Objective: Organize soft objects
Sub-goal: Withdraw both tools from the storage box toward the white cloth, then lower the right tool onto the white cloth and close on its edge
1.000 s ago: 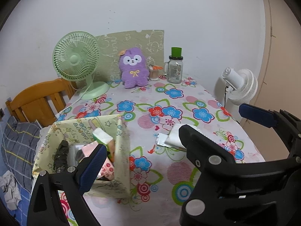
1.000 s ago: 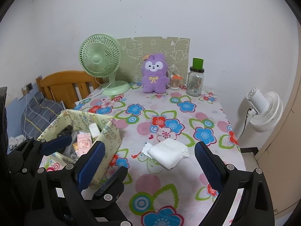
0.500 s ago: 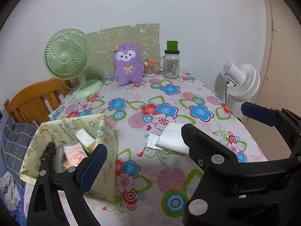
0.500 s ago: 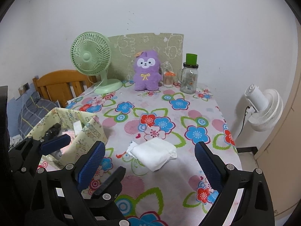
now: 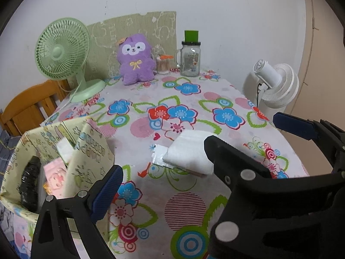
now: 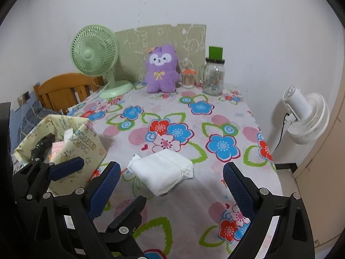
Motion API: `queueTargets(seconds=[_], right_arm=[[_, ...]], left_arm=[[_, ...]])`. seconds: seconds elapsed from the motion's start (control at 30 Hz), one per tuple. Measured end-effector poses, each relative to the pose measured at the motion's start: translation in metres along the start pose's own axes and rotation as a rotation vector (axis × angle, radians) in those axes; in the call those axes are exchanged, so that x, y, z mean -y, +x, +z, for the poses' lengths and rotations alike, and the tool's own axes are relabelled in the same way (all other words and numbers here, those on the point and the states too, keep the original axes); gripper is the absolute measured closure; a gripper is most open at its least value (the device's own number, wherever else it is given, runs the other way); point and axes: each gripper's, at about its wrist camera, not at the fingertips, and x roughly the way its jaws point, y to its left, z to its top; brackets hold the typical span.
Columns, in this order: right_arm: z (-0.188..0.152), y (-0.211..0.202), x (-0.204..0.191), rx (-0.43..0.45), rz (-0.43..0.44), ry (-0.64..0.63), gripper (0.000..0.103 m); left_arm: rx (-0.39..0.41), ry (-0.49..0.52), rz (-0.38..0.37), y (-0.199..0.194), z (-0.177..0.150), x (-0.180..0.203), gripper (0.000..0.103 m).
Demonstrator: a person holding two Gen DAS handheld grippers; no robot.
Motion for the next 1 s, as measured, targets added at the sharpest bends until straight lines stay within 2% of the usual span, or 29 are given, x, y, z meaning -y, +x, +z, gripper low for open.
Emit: queueTargets(seconds=[0.77,0.87,0.93,1.0], right_arm=[[-0.006,0.077,0.0,-0.125,0.034,-0.041,0.008],[-0.007,0.085,-0.002,-0.149,0.062,-0.054,0.02],[-0.009,0.091,-0.002,-0.177,0.081,-0.06,0.033],[-0.011,0.095,-0.002,-0.189,0.099,-0.061,0.041]], left_arm=[[-0.075,0.0,-0.013,0.052,-0.007,-0.004,0.005],[-0.087,-0.001,-0.022,0.055,-0.008,-0.005,0.005],[-0.091,0.001,-0.027,0.056,-0.009,-0.006,0.005],[-0.096,0.007,-0.041,0.057,-0.01,-0.006,0.005]])
